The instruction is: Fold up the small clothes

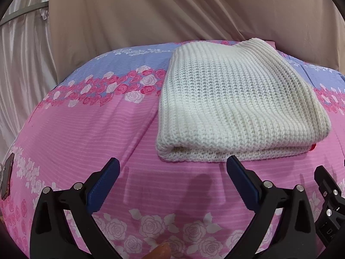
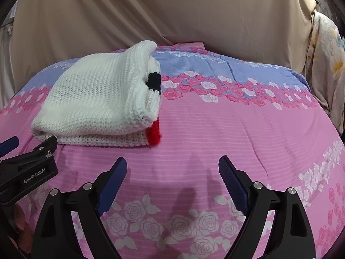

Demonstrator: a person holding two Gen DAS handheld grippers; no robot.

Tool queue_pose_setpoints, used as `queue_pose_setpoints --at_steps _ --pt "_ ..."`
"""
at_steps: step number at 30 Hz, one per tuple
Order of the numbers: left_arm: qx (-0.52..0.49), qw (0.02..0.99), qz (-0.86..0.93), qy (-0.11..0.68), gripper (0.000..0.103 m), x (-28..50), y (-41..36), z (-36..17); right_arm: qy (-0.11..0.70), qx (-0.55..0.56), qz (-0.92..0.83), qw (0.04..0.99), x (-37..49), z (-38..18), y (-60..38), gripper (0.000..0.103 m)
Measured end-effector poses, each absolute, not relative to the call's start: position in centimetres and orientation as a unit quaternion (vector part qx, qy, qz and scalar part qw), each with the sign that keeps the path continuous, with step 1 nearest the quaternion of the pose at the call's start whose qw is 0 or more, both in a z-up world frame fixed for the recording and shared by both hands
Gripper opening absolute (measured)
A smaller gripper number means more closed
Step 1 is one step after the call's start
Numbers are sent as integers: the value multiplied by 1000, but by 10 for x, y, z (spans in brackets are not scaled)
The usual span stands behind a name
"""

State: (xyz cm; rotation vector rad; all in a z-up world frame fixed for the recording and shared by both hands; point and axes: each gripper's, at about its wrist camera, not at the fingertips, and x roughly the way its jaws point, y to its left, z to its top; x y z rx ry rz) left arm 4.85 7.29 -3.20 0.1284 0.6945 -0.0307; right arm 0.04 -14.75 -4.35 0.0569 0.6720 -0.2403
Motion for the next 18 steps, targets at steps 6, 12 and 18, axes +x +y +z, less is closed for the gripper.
queue_pose_setpoints --at_steps 6,12,18 --pt "63 938 -14 339 97 48 73 -32 334 25 -120 934 2 -45 -147 85" --pt "65 938 -12 341 97 48 73 -32 338 21 -120 933 4 -46 -144 85" --pt "69 936 -12 344 97 50 73 -33 344 26 -118 931 6 -48 -143 85"
